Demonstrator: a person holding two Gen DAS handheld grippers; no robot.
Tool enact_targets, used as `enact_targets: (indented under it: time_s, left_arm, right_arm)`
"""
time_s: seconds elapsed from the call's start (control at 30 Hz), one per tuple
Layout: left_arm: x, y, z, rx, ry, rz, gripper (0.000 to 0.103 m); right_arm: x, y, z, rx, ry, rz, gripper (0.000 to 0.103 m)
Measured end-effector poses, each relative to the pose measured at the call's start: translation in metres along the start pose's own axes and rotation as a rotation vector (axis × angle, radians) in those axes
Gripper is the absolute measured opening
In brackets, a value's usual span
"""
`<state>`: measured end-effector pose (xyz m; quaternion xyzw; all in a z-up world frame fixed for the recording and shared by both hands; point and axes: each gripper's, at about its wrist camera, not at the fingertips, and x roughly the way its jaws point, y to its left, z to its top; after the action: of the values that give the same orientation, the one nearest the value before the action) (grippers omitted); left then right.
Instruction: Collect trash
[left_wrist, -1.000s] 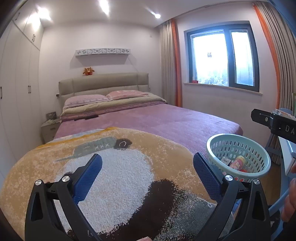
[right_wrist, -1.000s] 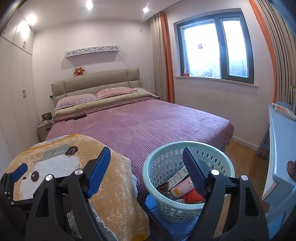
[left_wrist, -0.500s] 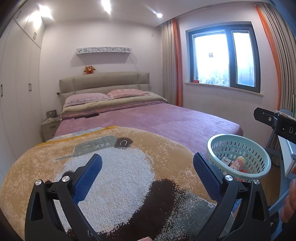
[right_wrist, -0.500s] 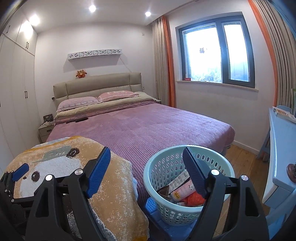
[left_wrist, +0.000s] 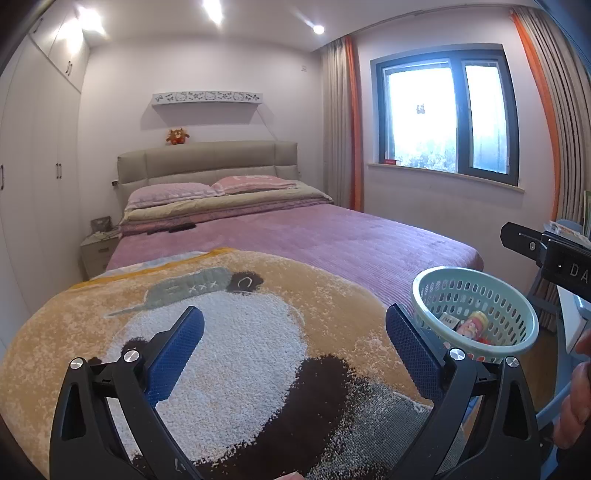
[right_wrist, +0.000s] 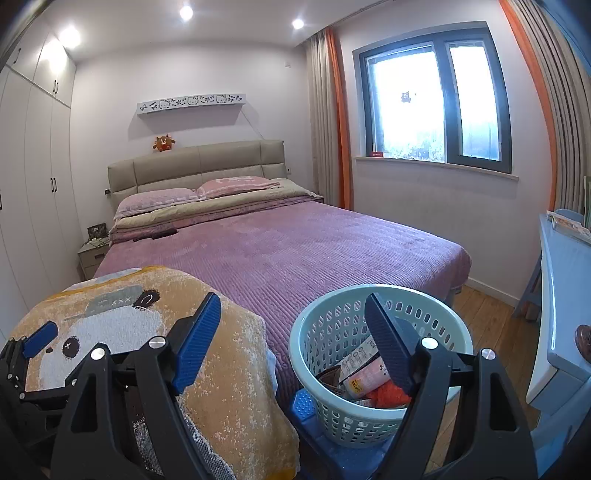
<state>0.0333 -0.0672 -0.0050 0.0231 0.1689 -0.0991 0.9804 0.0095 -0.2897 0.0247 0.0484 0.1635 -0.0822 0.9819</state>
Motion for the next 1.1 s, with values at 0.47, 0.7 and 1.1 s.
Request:
enact_targets:
  time_s: [0.47,0.7,1.1]
  left_arm:
    - [-0.0007,-0.0010,0.0006,0.003,0.001,0.002,0.095]
    - [-0.0008,-0.0003,0.0007,0.004,0.003,0.002,0.095]
    - [-0.0005,-0.0009,0.0006,0.004,0.004,0.002,0.095]
  right_arm:
    - [0.0017,-0.0014,-0.0019,-0.002,0.010,0.000,0.076]
    - [0.0022,-0.0010,-0.0021,-0.002,0.011,0.001,0.076]
    - [0.0048,0.0027,-0.0051,-0.004,0.020,0.004,0.076]
